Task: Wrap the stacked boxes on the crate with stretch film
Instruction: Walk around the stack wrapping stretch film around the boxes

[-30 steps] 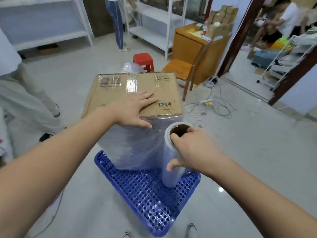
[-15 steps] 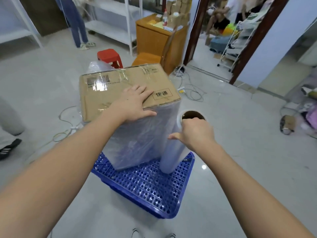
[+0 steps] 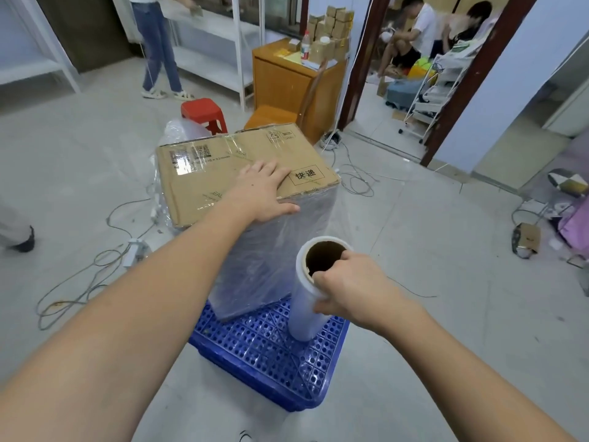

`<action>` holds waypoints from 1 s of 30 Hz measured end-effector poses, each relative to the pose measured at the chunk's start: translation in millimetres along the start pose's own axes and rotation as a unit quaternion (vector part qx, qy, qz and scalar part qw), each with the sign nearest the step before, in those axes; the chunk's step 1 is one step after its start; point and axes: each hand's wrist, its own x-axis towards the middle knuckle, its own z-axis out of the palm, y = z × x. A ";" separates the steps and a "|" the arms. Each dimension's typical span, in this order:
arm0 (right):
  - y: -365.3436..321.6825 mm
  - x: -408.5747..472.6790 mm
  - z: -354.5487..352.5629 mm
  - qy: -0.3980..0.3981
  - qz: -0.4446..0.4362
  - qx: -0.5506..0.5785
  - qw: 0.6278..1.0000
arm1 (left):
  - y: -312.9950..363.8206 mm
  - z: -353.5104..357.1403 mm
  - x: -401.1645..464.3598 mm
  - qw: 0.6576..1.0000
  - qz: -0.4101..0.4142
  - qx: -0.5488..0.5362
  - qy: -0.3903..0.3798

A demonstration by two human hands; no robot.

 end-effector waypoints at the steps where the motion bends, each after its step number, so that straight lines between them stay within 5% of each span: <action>1: -1.6 -1.3 -1.0 0.008 -0.018 -0.007 1.000 | 0.1 1.1 -0.1 1.000 -0.002 0.000 0.002; 10: -17.2 -0.9 18.8 0.031 0.021 0.010 0.999 | 3.7 6.3 -2.1 1.000 -0.006 -0.006 0.016; 15: -41.7 0.9 14.0 0.083 0.107 0.051 0.990 | 5.7 6.0 -10.0 1.000 -0.008 -0.009 0.021; 23: -69.6 10.2 4.9 0.033 0.257 0.019 0.966 | -1.9 4.9 -10.2 0.998 0.015 -0.054 0.029; 30: -87.6 44.1 4.7 0.059 0.396 0.012 0.916 | -53.2 -26.9 -23.8 0.972 0.185 -0.132 -0.064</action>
